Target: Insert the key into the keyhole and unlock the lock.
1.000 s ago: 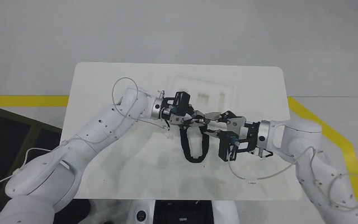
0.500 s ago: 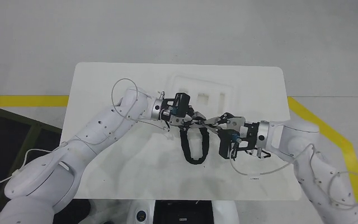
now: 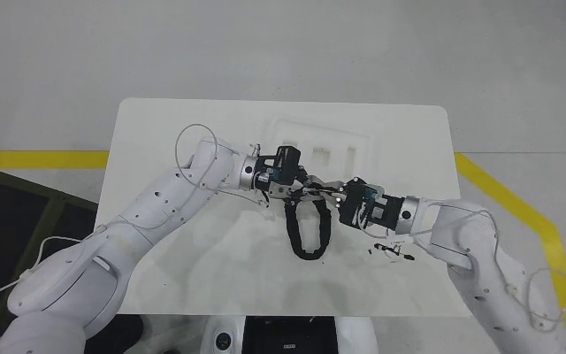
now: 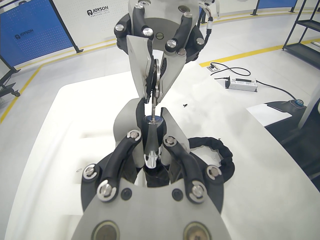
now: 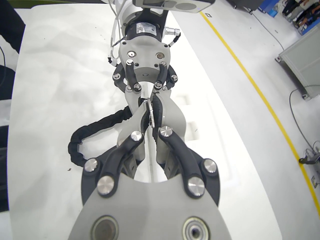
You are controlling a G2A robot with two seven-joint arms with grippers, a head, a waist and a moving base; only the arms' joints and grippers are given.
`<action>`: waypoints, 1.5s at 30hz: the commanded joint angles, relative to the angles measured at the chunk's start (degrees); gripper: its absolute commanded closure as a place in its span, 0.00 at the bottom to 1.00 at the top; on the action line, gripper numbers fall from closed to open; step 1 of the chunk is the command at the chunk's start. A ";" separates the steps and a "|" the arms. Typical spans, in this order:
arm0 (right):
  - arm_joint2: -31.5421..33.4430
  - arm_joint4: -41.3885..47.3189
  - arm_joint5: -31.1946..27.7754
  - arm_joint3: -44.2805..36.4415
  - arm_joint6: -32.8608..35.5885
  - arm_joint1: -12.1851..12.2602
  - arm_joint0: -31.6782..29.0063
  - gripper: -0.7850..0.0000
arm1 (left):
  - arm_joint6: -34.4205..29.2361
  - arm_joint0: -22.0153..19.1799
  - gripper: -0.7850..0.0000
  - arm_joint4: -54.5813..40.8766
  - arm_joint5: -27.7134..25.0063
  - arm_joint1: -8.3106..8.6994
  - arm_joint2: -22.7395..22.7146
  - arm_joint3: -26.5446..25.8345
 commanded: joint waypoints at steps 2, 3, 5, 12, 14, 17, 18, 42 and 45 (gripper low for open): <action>-0.33 2.93 2.36 -1.67 3.69 -0.09 -0.53 1.00 | -0.20 0.11 1.00 0.07 -0.01 0.00 -0.24 0.08; -0.41 3.61 3.16 -2.26 4.70 -0.12 -0.68 1.00 | -0.27 0.15 1.00 0.14 -0.01 0.00 -0.34 0.05; -0.58 4.93 4.68 -3.24 6.20 -0.20 -1.04 0.92 | -0.53 0.24 1.00 0.23 -0.01 0.00 -0.54 0.03; -0.21 6.87 6.82 -5.13 8.38 -0.25 -1.68 0.09 | -1.18 0.53 1.00 0.28 -0.01 0.03 -1.17 -0.22; 0.35 7.07 6.68 -5.03 7.46 -0.23 -1.92 0.00 | -1.35 0.56 1.00 0.31 -0.01 0.07 -1.33 -0.41; 2.05 6.36 6.63 -4.18 4.94 -0.10 -2.91 0.00 | -1.36 0.51 1.00 0.22 -0.01 0.26 -2.04 -0.53; 2.66 5.93 6.62 -3.61 4.36 -0.02 -3.50 0.00 | -1.38 0.54 1.00 0.28 -0.01 0.36 -2.34 -0.64; -5.81 8.05 4.20 11.66 -5.28 -2.18 1.43 1.00 | -0.05 4.59 1.00 -0.48 -0.01 2.99 -8.22 -6.83; -6.11 8.38 3.88 12.88 -4.74 -2.30 2.00 1.00 | 0.28 4.67 1.00 -0.52 0.08 3.04 -8.88 -6.72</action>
